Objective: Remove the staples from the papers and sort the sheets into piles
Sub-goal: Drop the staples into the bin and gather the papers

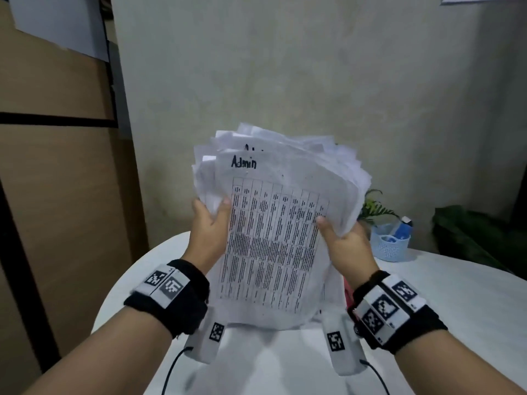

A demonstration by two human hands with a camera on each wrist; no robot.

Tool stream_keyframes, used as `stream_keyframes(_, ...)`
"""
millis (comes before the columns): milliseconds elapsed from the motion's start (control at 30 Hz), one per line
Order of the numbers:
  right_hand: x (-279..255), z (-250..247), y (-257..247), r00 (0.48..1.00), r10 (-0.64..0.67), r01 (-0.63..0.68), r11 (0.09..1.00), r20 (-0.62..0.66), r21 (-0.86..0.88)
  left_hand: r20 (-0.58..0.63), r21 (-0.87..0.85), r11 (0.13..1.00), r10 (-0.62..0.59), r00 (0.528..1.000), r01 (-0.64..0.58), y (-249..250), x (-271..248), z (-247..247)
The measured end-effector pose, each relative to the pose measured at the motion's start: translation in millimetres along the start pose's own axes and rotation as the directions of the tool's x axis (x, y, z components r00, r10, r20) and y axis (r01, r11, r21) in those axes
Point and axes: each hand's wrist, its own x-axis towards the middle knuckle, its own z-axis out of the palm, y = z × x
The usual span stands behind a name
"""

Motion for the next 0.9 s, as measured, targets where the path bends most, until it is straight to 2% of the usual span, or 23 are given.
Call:
stream_keyframes(67, -1.1, 5.2, -10.2, 0.995, -0.064, 0.059, 0.996, -0.080, -0.062, -0.003, 0.030, 0.998, 0.057, 0.998, -0.056, 7.0, -1.7, 1.6)
stream_keyframes(167, -0.2, 9.5, -31.2, 0.979, -0.178, 0.166, 0.979, -0.100, -0.119, -0.068, 0.024, 0.990, 0.139, 0.988, -0.137, 23.6, -3.8, 3.2)
stream_keyframes(233, -1.8, 10.3, -39.4, 0.975, -0.208, 0.198, 0.974, -0.084, -0.110, -0.066, 0.016, 0.991, 0.132, 0.989, -0.131, 32.4, -6.4, 1.3)
stream_keyframes(367, -15.1, 10.7, -20.8, 0.997, -0.083, 0.082, 0.996, -0.001, -0.029, 0.077, 0.043, 0.995, -0.090, 0.993, 0.087, 20.3, -16.3, -8.9)
stream_keyframes(433, -18.4, 11.3, 2.7, 1.000, -0.004, 0.005, 1.000, 0.014, -0.013, 0.150, 0.086, 0.988, -0.143, 0.978, 0.132, 1.1, -24.5, -10.4)
stream_keyframes(533, -24.1, 13.7, 21.5, 0.996, 0.054, -0.051, 0.998, 0.076, -0.044, 0.135, 0.132, 0.988, -0.099, 0.986, 0.081, -17.9, -32.2, -11.2)
stream_keyframes(667, -22.4, 9.2, 14.2, 0.998, 0.006, 0.000, 0.997, 0.068, -0.082, 0.018, 0.103, 0.995, 0.011, 1.000, -0.013, -17.6, -29.6, -11.2)
stream_keyframes(800, -23.2, 11.4, 8.7, 0.989, 0.062, -0.038, 0.984, 0.138, -0.173, 0.061, 0.118, 0.992, -0.044, 0.997, 0.036, -21.9, -34.1, -7.1)
stream_keyframes(900, -19.2, 14.7, 6.7, 0.999, 0.013, -0.007, 0.988, 0.035, -0.154, -0.039, 0.066, 0.997, 0.042, 0.998, -0.039, -18.0, -28.6, -6.1)
